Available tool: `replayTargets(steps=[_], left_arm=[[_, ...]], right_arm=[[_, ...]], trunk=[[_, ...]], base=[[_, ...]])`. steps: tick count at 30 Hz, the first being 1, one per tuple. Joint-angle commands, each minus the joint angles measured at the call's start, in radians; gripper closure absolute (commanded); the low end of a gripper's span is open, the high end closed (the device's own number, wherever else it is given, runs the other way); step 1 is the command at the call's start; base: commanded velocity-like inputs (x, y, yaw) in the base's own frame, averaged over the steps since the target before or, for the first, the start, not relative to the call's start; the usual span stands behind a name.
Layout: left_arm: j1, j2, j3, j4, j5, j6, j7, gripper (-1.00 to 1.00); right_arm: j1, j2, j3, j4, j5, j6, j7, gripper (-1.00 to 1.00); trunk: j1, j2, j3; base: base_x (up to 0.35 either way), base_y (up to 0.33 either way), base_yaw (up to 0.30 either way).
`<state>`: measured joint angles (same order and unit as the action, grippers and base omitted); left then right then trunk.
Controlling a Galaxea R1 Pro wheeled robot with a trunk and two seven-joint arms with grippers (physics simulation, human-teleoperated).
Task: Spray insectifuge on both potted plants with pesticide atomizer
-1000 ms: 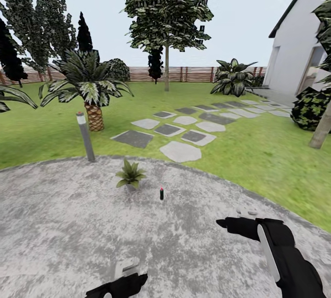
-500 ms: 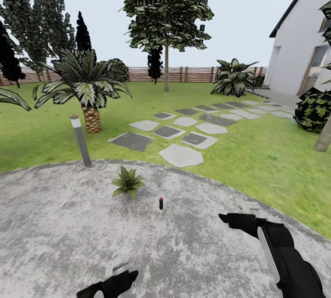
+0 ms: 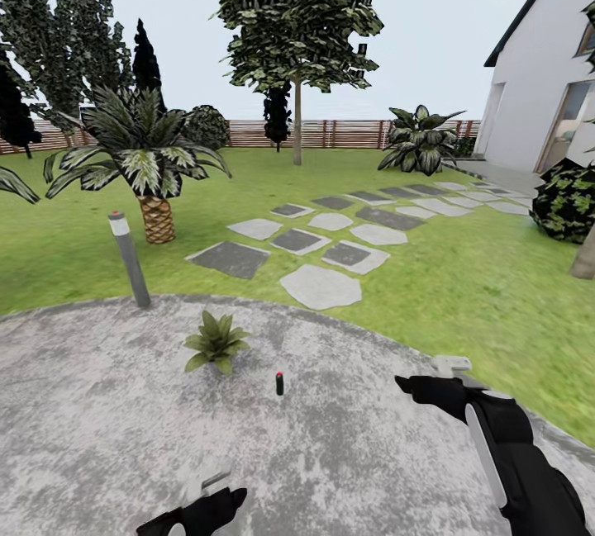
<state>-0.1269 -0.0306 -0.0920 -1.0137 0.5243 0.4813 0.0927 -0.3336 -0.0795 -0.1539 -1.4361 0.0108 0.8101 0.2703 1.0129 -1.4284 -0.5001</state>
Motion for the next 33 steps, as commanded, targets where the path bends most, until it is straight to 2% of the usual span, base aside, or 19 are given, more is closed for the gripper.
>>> replayTargets(steps=[1, 14, 20, 23, 26, 30, 33], left_arm=[[0.0, 0.0, -0.002, -0.002, 0.01, 0.004, 0.009, -1.0], [0.0, 0.0, -0.001, 0.006, 0.011, -0.013, 0.01, -1.0], [0.0, -0.001, 0.0, 0.003, 0.016, -0.016, 0.011, -1.0], [0.0, -0.003, -0.001, -0.005, 0.018, -0.016, 0.01, -1.0], [0.0, -0.004, -0.001, -0.007, 0.018, -0.015, 0.01, -1.0], [0.0, -0.005, -0.002, -0.008, 0.02, -0.014, 0.009, -1.0], [0.0, -0.004, 0.0, -0.016, 0.02, -0.014, 0.009, -1.0]], right_arm=[[0.0, 0.001, -0.001, -0.001, 0.001, 0.005, 0.004, -1.0], [0.002, 0.008, 0.002, -0.004, 0.01, 0.006, 0.006, -1.0], [0.003, 0.0, 0.0, -0.023, 0.011, 0.012, 0.006, -1.0], [0.016, -0.004, -0.002, -0.053, 0.016, 0.032, 0.008, -1.0], [0.031, -0.004, -0.003, -0.085, 0.017, 0.086, 0.009, -1.0], [0.108, -0.003, 0.0, -0.164, 0.017, 0.147, 0.009, -1.0], [0.107, -0.006, -0.005, -0.177, 0.017, 0.152, 0.016, -1.0]], trunk=[[0.001, -0.001, -0.001], [0.001, -0.001, -0.001], [0.001, -0.001, -0.001], [0.001, -0.001, -0.001], [0.001, -0.001, -0.001], [0.001, -0.001, -0.001], [0.001, -0.001, -0.001]], base=[[0.326, -0.045, 0.0], [0.334, -0.008, 0.0], [0.336, -0.04, 0.0], [0.308, -0.177, 0.0], [0.285, -0.215, 0.0], [0.229, -0.269, 0.0], [0.175, -0.306, 0.0]])
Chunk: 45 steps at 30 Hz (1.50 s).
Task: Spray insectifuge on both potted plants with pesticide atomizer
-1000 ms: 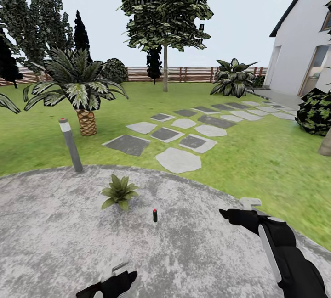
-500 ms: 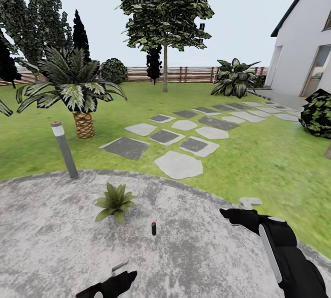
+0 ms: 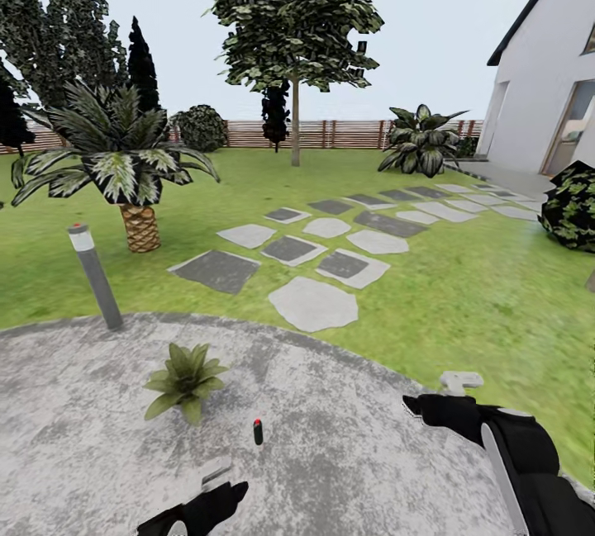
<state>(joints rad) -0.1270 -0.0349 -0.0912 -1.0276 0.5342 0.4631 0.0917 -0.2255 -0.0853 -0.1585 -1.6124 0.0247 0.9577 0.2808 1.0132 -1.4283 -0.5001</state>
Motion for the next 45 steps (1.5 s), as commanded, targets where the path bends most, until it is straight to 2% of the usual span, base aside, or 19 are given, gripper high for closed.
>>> replayTargets(steps=[1, 3, 5, 6, 9, 10, 13, 15, 19, 32, 39, 45], left_arm=[[0.002, 0.0, 0.005, -0.028, 0.01, 0.004, 0.01, -1.0], [0.016, 0.001, 0.037, -0.063, 0.011, 0.005, 0.009, -1.0], [0.023, 0.001, 0.061, -0.07, 0.013, 0.005, 0.008, -1.0], [0.028, 0.001, 0.092, -0.075, 0.014, 0.005, 0.008, -1.0], [0.042, 0.001, 0.163, -0.08, 0.017, 0.004, 0.004, -1.0], [0.048, 0.0, 0.204, -0.081, 0.017, 0.004, 0.002, -1.0], [0.054, -0.002, 0.269, -0.081, 0.022, 0.003, 0.002, -1.0], [0.058, -0.004, 0.293, -0.081, 0.024, 0.003, 0.004, -1.0], [0.061, -0.011, 0.309, -0.083, 0.026, 0.003, 0.001, -1.0], [0.063, -0.012, 0.313, -0.07, 0.021, 0.004, 0.006, -1.0], [0.063, -0.015, 0.314, -0.075, 0.016, 0.003, 0.01, -1.0], [0.063, -0.016, 0.315, -0.077, 0.02, 0.003, 0.013, -1.0]], right_arm=[[-0.036, -0.009, -0.004, -0.003, 0.002, 0.006, 0.022, -1.0], [-0.147, -0.04, -0.008, -0.002, 0.002, 0.014, 0.069, -1.0], [-0.179, -0.044, -0.007, -0.001, 0.002, 0.015, 0.079, -1.0], [-0.199, -0.046, -0.004, -0.002, 0.002, 0.016, 0.086, -1.0], [-0.219, -0.047, 0.003, -0.004, 0.002, 0.018, 0.091, -1.0], [-0.223, -0.048, 0.005, -0.005, 0.002, 0.018, 0.093, -1.0], [-0.228, -0.048, 0.006, -0.004, 0.002, 0.019, 0.094, -1.0], [-0.23, -0.048, 0.004, -0.004, 0.002, 0.019, 0.095, -1.0], [-0.231, -0.048, 0.004, -0.004, 0.002, 0.019, 0.095, -1.0], [-0.232, -0.048, 0.006, -0.004, 0.004, 0.023, 0.094, -1.0], [-0.232, -0.048, 0.007, -0.004, 0.003, 0.082, 0.093, -1.0], [-0.232, -0.048, 0.005, -0.004, 0.003, 0.09, 0.092, -1.0]], trunk=[[0.0, -0.001, -0.001], [0.0, -0.001, -0.001], [0.0, -0.001, -0.001], [0.0, -0.001, -0.001], [0.0, -0.001, -0.001], [0.0, -0.001, -0.001], [0.0, -0.001, -0.001], [0.0, -0.001, -0.001], [0.0, -0.001, -0.001], [0.0, -0.001, -0.001], [0.0, -0.001, -0.001], [0.0, -0.001, -0.001]], base=[[0.149, -0.316, 0.0], [0.131, -0.322, 0.0], [0.115, -0.327, 0.0], [0.102, -0.33, 0.0], [0.093, -0.333, 0.0], [0.087, -0.334, 0.0], [0.085, -0.335, 0.044], [0.084, -0.335, 0.161], [0.082, -0.335, 0.239], [0.197, -0.287, 0.287], [0.24, -0.267, 0.294], [0.24, -0.267, 0.29]])
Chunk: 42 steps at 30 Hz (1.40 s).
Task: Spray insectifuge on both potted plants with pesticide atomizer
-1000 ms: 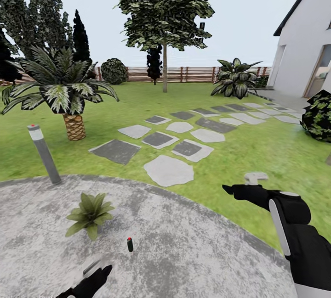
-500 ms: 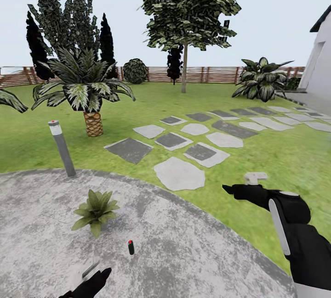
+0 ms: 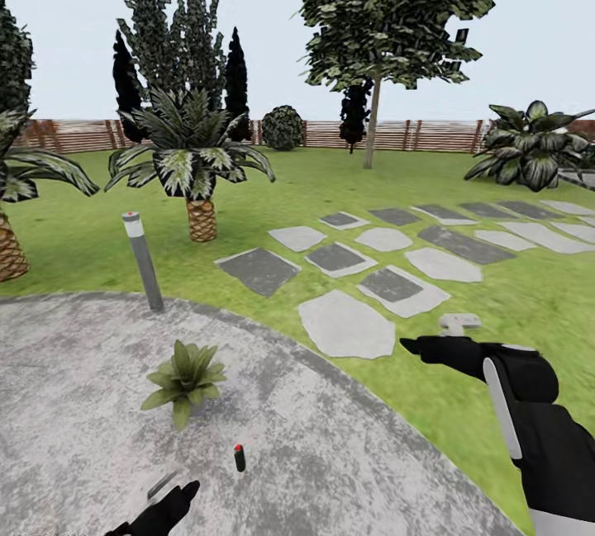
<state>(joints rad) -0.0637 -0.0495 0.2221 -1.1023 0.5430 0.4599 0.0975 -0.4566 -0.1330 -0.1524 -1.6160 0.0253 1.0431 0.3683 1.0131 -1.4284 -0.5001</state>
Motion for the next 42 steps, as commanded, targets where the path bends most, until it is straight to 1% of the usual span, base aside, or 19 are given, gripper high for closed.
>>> replayTargets(steps=[1, 6, 10, 12, 16, 20, 23, 24, 33, 35, 37, 42], left_arm=[[-0.001, -0.001, 0.002, -0.002, 0.011, 0.006, 0.007, -1.0], [0.004, -0.001, 0.002, -0.006, 0.014, -0.002, 0.007, -1.0], [0.014, -0.001, 0.002, -0.009, 0.015, -0.043, 0.002, -1.0], [0.016, -0.001, 0.002, -0.016, 0.016, -0.048, 0.002, -1.0], [0.042, -0.004, 0.003, -0.066, 0.015, -0.051, 0.003, -1.0], [0.053, -0.008, 0.002, -0.089, 0.014, -0.053, 0.006, -1.0], [0.057, -0.01, 0.002, -0.096, 0.015, -0.055, 0.026, -1.0], [0.059, -0.013, 0.001, -0.101, 0.016, -0.056, 0.049, -1.0], [0.059, -0.014, -0.001, -0.105, 0.016, -0.058, 0.063, -1.0], [0.059, -0.022, -0.01, -0.11, 0.011, -0.059, 0.066, -1.0], [0.059, -0.032, -0.033, -0.125, 0.006, -0.059, 0.082, -1.0], [0.059, -0.038, -0.047, -0.141, 0.006, -0.059, 0.114, -1.0]], right_arm=[[0.0, 0.0, -0.001, -0.001, 0.003, 0.004, 0.005, -1.0], [0.0, 0.0, 0.0, -0.001, 0.002, 0.004, 0.005, -1.0], [0.0, 0.0, 0.001, -0.001, 0.002, 0.004, 0.006, -1.0], [0.0, 0.0, 0.001, -0.001, 0.001, 0.004, 0.007, -1.0], [0.0, 0.0, 0.001, -0.001, 0.001, 0.004, 0.007, -1.0], [0.0, 0.0, 0.002, -0.001, 0.001, 0.004, 0.007, -1.0], [0.0, 0.0, 0.001, -0.001, 0.001, 0.004, 0.007, -1.0], [0.0, 0.0, 0.001, -0.001, 0.001, 0.004, 0.007, -1.0], [0.001, 0.0, 0.002, -0.001, 0.001, 0.004, 0.008, -1.0], [0.001, 0.0, 0.002, -0.001, 0.001, 0.004, 0.008, -1.0], [0.001, 0.0, 0.002, -0.001, 0.001, 0.004, 0.008, -1.0], [0.001, 0.0, 0.001, -0.001, 0.001, 0.004, 0.008, -1.0]], trunk=[[0.0, -0.001, -0.001], [0.0, -0.001, -0.001], [0.0, -0.001, -0.001], [0.0, -0.001, -0.001], [0.0, -0.001, -0.001], [0.0, -0.001, -0.001], [0.0, -0.001, -0.001], [0.0, -0.001, -0.001], [0.0, -0.001, -0.001], [0.0, -0.001, -0.001], [0.0, -0.001, -0.001], [0.0, -0.001, -0.001]], base=[[0.24, -0.267, 0.272], [0.24, -0.267, 0.266], [0.24, -0.267, 0.263], [0.24, -0.267, 0.263], [0.24, -0.267, 0.264], [0.24, -0.267, 0.264], [0.24, -0.267, 0.265], [0.24, -0.267, 0.265], [0.192, -0.286, 0.283], [-0.021, -0.321, 0.294], [-0.081, -0.324, 0.294], [-0.105, -0.326, 0.294]])
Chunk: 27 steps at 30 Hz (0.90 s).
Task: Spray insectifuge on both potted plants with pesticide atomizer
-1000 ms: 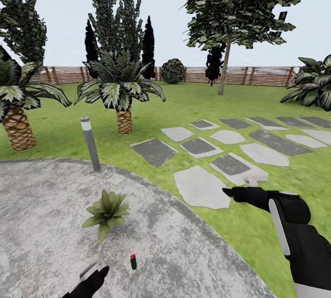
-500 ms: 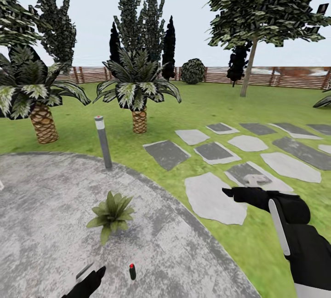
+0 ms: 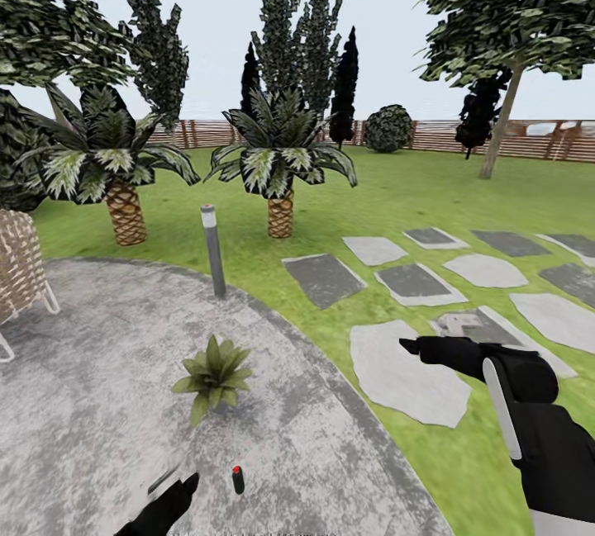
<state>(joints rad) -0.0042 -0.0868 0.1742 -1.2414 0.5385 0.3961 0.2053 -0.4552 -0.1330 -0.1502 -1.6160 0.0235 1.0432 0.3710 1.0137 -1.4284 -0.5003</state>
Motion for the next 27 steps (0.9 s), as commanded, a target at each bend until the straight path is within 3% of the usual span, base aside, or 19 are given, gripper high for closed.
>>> replayTargets(steps=[1, 13, 14, 16, 27], left_arm=[[0.0, -0.001, 0.001, -0.003, 0.011, 0.005, 0.008, -1.0], [0.001, 0.001, 0.002, -0.001, 0.016, 0.005, 0.018, -1.0], [0.001, 0.002, 0.002, 0.001, 0.016, 0.005, 0.018, -1.0], [0.0, 0.005, 0.007, 0.007, 0.017, 0.006, 0.01, -1.0], [0.0, 0.007, 0.008, 0.007, 0.014, 0.004, 0.019, -1.0]], right_arm=[[0.0, 0.0, -0.001, -0.001, 0.003, 0.004, 0.005, -1.0], [0.0, 0.0, 0.003, -0.001, 0.001, 0.004, 0.005, -1.0], [0.0, 0.0, 0.007, -0.001, 0.002, 0.004, 0.005, -1.0], [0.0, 0.0, 0.06, -0.001, 0.002, 0.004, 0.005, -1.0], [0.0, 0.0, 0.077, -0.001, 0.003, 0.004, 0.006, -1.0]], trunk=[[0.0, -0.001, -0.001], [0.0, -0.001, -0.001], [0.0, -0.001, -0.001], [0.0, -0.001, -0.001], [0.0, -0.001, -0.001]], base=[[-0.103, -0.327, 0.294], [0.028, -0.327, 0.294], [0.13, -0.237, 0.295], [0.038, -0.069, 0.295], [0.091, -0.161, 0.295]])
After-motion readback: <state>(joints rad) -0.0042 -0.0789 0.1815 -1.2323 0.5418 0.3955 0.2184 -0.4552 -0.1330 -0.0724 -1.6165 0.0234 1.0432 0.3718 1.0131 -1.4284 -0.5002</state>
